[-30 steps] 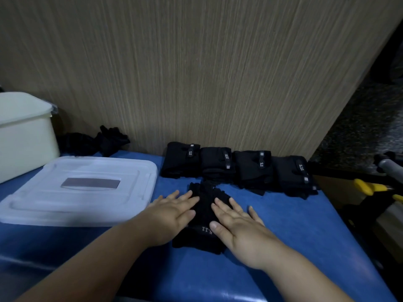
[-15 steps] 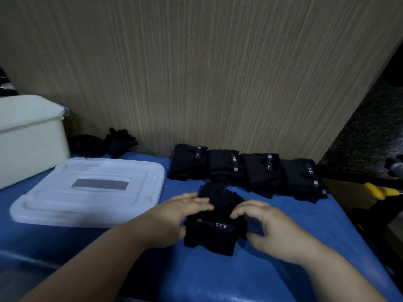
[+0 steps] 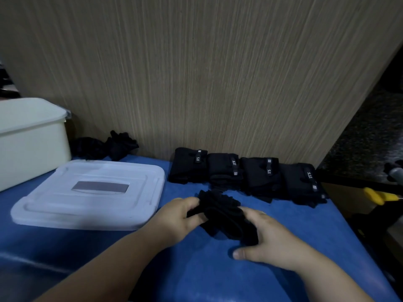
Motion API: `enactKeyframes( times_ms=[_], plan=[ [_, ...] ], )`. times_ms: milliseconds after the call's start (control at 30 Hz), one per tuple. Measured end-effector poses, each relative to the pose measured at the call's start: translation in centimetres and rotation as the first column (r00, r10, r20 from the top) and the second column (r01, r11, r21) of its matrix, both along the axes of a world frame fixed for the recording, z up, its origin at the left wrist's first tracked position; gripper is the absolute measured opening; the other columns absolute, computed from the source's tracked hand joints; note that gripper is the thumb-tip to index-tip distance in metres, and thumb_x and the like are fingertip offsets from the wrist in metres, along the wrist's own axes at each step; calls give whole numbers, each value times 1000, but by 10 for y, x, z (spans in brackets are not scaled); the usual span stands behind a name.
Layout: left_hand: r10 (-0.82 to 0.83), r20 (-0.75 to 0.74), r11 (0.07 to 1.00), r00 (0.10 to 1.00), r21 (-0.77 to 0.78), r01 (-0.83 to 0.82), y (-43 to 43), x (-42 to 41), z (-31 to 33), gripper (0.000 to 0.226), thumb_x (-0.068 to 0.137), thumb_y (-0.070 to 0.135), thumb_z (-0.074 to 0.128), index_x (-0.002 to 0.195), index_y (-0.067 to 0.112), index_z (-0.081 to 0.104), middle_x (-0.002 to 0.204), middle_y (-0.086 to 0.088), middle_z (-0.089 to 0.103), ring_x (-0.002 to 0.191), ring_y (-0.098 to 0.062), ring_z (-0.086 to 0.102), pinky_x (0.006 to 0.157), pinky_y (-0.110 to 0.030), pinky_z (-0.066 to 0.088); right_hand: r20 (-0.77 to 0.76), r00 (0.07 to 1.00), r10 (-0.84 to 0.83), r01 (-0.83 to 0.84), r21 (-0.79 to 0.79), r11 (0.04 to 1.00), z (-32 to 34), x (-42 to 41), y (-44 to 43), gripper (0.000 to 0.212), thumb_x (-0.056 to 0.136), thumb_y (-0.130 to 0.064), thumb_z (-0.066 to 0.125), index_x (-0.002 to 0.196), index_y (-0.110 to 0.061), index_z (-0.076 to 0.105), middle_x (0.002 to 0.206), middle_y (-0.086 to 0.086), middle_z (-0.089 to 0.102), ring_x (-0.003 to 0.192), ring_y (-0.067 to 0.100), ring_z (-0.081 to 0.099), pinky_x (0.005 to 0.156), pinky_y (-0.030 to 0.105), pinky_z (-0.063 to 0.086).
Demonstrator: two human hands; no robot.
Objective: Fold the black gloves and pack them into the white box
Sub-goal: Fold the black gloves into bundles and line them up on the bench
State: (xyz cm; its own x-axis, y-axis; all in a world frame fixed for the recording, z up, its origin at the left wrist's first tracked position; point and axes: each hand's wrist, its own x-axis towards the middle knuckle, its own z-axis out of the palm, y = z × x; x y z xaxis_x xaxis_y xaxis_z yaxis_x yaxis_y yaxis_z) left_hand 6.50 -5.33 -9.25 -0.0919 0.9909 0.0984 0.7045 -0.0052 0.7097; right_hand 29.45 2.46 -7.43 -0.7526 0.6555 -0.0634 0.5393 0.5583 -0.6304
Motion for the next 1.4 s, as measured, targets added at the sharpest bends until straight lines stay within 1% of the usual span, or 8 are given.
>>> enactKeyframes(
  times_ms=[167, 267, 367, 567, 733, 933, 1133, 1400],
  plan=[
    [91, 222, 995, 971, -69, -78, 1, 9, 1, 8, 89, 39, 62, 84, 33, 60, 87, 18, 69, 92, 5, 63, 88, -21, 49, -220, 964, -147, 136, -65, 989, -3, -9, -1, 43, 76, -31, 79, 111, -40, 55, 103, -19, 68, 97, -3, 62, 91, 25, 49],
    [138, 225, 990, 965, -67, -126, 1, 14, 5, 18, 92, 38, 58, 79, 28, 53, 58, 24, 60, 59, 13, 55, 60, -7, 41, -295, 932, -210, 180, -123, 976, -3, -12, 1, 33, 82, -32, 74, 110, -35, 57, 99, -11, 71, 94, 5, 65, 91, 35, 51],
    [204, 153, 978, 967, -81, -193, -1, 18, 8, 17, 93, 46, 53, 90, 30, 51, 64, 13, 56, 62, 2, 52, 55, -12, 36, -281, 923, -263, 228, -153, 962, -6, -15, 0, 29, 85, -31, 70, 110, -34, 55, 92, -2, 73, 87, 11, 68, 86, 40, 53],
    [232, 20, 970, 972, -75, -230, 0, 22, 5, 33, 94, 49, 48, 121, 31, 45, 70, 9, 53, 69, -4, 54, 59, -19, 38, -147, 909, -389, 395, 13, 918, -11, -24, -5, 49, 86, -44, 63, 129, -38, 40, 88, -10, 64, 84, 8, 61, 70, 22, 47],
    [214, -114, 975, 970, -29, -218, 0, 25, 3, 31, 96, 50, 42, 123, 35, 42, 82, 8, 61, 79, -8, 60, 67, -26, 48, -11, 923, -384, 382, 132, 915, -2, -30, -16, 64, 89, -49, 57, 144, -32, 29, 134, -3, 50, 120, 15, 50, 93, 23, 40],
    [244, -265, 970, 933, 45, -241, 1, 24, 7, 37, 94, 54, 43, 125, 33, 48, 107, 11, 54, 100, -9, 55, 77, -20, 38, 33, 917, -398, 399, -19, 917, 5, -28, -14, 78, 77, -48, 69, 143, -34, 30, 111, -8, 59, 105, 11, 57, 81, 22, 44],
    [271, -399, 907, 876, -199, -370, -2, 15, 16, 60, 85, 75, 31, 92, 19, 52, 93, 3, 61, 89, -16, 58, 77, -28, 43, 42, 917, -396, 398, -116, 910, 8, -28, -14, 20, 72, -37, 76, 88, -29, 66, 79, -11, 70, 74, 3, 65, 72, 26, 54],
    [277, 13, 922, 961, -286, -262, -4, 20, 16, 42, 77, 54, 70, 87, 19, 50, 83, 1, 63, 76, -15, 65, 74, -31, 54, -6, 915, -404, 395, -204, 896, 4, -29, -14, 16, 74, -33, 74, 84, -26, 63, 75, -8, 69, 71, 9, 66, 63, 27, 55]
  ],
)
